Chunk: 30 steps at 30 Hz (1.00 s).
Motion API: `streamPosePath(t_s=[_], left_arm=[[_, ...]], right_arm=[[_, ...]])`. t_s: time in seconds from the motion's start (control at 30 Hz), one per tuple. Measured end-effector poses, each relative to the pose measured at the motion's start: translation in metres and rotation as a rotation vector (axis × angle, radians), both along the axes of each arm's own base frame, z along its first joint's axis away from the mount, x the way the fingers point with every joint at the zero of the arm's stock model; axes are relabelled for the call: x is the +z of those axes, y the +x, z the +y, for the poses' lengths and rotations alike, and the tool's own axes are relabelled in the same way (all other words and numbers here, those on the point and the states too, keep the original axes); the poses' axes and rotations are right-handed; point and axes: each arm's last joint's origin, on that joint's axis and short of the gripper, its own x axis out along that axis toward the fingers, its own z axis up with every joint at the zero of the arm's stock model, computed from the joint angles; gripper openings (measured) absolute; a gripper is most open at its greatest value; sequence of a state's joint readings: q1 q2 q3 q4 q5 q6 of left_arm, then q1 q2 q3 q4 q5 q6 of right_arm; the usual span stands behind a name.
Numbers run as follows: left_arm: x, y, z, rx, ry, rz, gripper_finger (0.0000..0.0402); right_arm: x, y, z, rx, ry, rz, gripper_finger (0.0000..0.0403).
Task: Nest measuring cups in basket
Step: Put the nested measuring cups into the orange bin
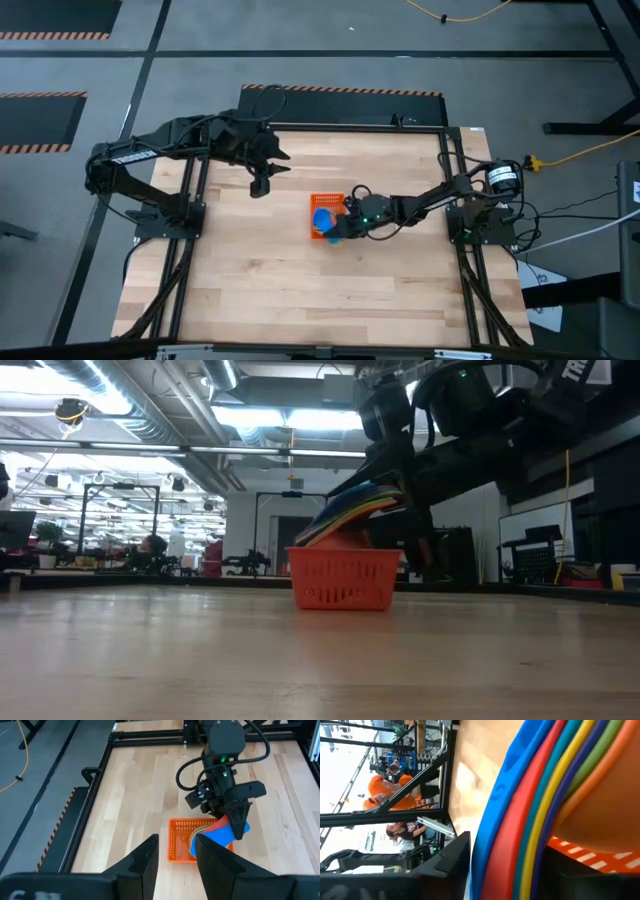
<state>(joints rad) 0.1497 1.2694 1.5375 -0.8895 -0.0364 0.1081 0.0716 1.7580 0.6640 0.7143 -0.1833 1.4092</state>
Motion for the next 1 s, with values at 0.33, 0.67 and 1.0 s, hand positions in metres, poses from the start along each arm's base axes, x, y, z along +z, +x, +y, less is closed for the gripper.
streamPosePath(t_s=[0.33, 0.67, 1.0], left_arm=[[-0.001, -0.001, 0.0, 0.001, -0.004, 0.016, 0.0121], [-0.001, -0.001, 0.0, 0.0, -0.003, 0.017, 0.0121], [-0.001, -0.001, 0.0, 0.0, -0.003, 0.017, 0.0121]], right_arm=[[0.001, 0.0, -0.006, 0.022, 0.092, 0.021, 0.0158], [-0.003, -0.003, -0.017, 0.032, 0.152, 0.096, 0.0158], [-0.005, -0.004, -0.02, 0.039, 0.188, 0.119, 0.0158]])
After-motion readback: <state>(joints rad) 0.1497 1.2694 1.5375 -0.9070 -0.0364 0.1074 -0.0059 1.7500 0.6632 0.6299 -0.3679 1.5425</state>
